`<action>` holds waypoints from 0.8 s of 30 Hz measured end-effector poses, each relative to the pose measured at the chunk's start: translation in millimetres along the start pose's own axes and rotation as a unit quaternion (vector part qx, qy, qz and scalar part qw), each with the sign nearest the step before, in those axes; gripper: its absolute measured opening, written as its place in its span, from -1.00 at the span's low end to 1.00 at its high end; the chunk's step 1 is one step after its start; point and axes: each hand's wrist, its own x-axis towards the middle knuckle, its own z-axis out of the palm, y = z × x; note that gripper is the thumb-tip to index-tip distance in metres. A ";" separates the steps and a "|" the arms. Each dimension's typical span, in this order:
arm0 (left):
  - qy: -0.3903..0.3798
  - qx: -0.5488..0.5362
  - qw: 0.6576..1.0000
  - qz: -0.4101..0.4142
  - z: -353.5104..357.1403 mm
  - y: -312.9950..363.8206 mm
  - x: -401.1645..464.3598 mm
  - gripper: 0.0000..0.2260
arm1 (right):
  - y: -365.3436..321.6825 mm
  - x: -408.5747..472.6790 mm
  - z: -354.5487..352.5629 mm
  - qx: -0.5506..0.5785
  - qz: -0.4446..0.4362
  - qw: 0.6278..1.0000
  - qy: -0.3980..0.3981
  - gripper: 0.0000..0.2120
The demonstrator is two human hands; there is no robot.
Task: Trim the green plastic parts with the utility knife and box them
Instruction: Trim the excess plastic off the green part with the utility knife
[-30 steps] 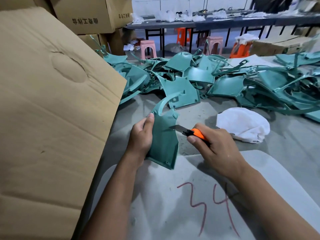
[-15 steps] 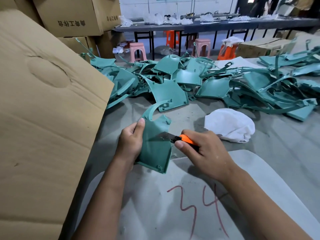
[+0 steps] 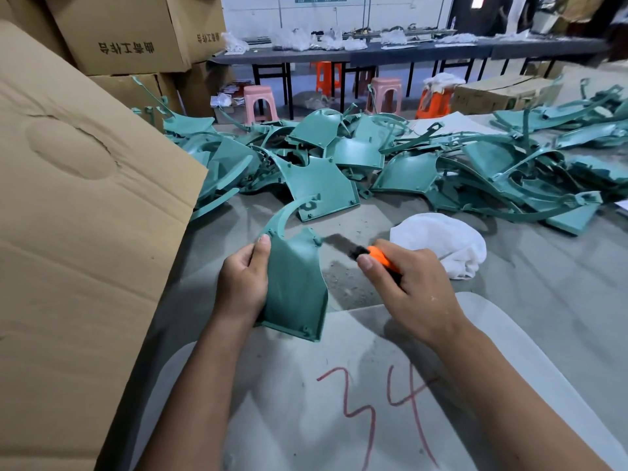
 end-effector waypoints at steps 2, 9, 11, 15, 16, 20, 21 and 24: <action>0.017 0.028 0.999 0.019 -1.1 0.6 0.9 -0.32 | -2.7 -2.0 1.3 -0.008 -0.028 0.998 -0.052 -0.58; 0.006 0.057 0.997 0.050 -11.1 -6.6 2.6 -0.40 | -1.1 1.4 2.6 -0.126 0.028 0.991 -0.031 -0.48; 0.012 0.070 0.996 0.055 -9.3 -6.7 2.1 -0.38 | -0.8 0.0 1.3 -0.131 0.027 0.991 -0.022 -0.49; 0.039 0.079 0.995 0.052 -9.3 -8.1 3.7 -0.42 | -5.1 -2.7 4.7 -0.080 -0.027 0.992 -0.088 -0.54; 0.038 0.078 0.995 0.052 -10.6 -8.6 4.2 -0.42 | -4.3 -2.8 6.4 -0.090 -0.025 0.991 -0.091 -0.52; 0.029 0.101 0.992 0.070 -12.1 -9.6 2.9 -0.45 | 2.7 1.4 3.0 -0.153 0.025 0.988 -0.028 -0.46; 0.031 0.106 0.991 0.074 -11.4 -9.6 2.5 -0.46 | 3.3 1.4 1.6 -0.136 0.019 0.990 -0.037 -0.47; 0.031 0.112 0.990 0.077 -10.8 -9.5 3.0 -0.44 | -0.2 -1.5 3.1 -0.065 -0.024 0.993 -0.101 -0.55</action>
